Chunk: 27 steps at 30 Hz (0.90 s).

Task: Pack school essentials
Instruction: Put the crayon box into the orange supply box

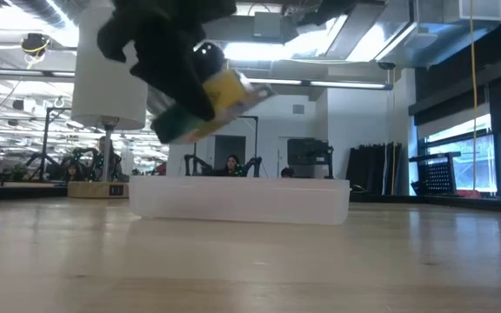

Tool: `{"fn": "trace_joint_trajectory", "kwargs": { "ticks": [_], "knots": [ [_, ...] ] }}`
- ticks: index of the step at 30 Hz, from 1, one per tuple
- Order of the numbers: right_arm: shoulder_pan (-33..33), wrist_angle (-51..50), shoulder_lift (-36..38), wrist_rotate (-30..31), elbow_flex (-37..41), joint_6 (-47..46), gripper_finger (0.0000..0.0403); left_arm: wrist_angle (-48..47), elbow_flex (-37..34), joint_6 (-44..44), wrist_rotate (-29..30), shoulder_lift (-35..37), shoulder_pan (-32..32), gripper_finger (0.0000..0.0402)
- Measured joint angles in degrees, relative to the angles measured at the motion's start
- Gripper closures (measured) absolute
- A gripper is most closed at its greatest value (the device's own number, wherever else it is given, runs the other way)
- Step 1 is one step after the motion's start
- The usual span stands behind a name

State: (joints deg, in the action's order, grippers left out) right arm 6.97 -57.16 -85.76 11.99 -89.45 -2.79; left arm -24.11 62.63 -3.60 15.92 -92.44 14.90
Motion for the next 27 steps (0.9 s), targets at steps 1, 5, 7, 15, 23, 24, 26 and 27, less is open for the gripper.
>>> {"fn": "trace_joint_trajectory", "kwargs": {
  "ticks": [1, 5, 7, 15, 23, 24, 26, 27],
  "knots": [
    [0.1, 0.0, 0.0, 0.0, 0.0, 0.0, 0.0374, 0.4, 0.0, 0.1, 0.0, -0.6, -0.1, 0.0102],
    [0.4, 0.0, 0.0, 0.0, 0.0, -0.1, 0.0374, 0.5, 0.0, 0.3, 0.0, -2.8, -0.5, 0.0102],
    [0.4, -0.1, 0.0, 0.0, 0.0, 0.0, 0.0374, 0.9, 0.0, 0.3, -0.1, -3.7, -0.8, 0.0102],
    [0.4, 0.3, 0.0, 0.0, 0.0, 0.1, 0.0374, 0.8, 0.0, 0.5, -0.5, -5.6, -1.7, 0.0102],
    [0.4, 0.3, 0.0, 0.0, 0.0, 0.2, 0.0374, 0.8, 0.0, 0.9, -2.1, -7.8, -2.6, 0.0102],
    [0.4, 0.3, 0.0, 0.0, 0.0, 0.2, 0.0374, 0.9, 0.0, 0.9, -2.1, -8.0, -2.8, 0.0102],
    [0.4, 0.3, 0.0, 0.0, 0.0, 0.2, 0.0374, 0.6, 0.0, 0.9, -2.2, -8.3, -3.2, 0.0102],
    [0.4, 0.3, 0.0, -0.1, 0.0, 0.2, 0.0374, 0.1, 0.0, 0.9, -2.5, -8.3, -3.3, 0.0102]
  ]
}}
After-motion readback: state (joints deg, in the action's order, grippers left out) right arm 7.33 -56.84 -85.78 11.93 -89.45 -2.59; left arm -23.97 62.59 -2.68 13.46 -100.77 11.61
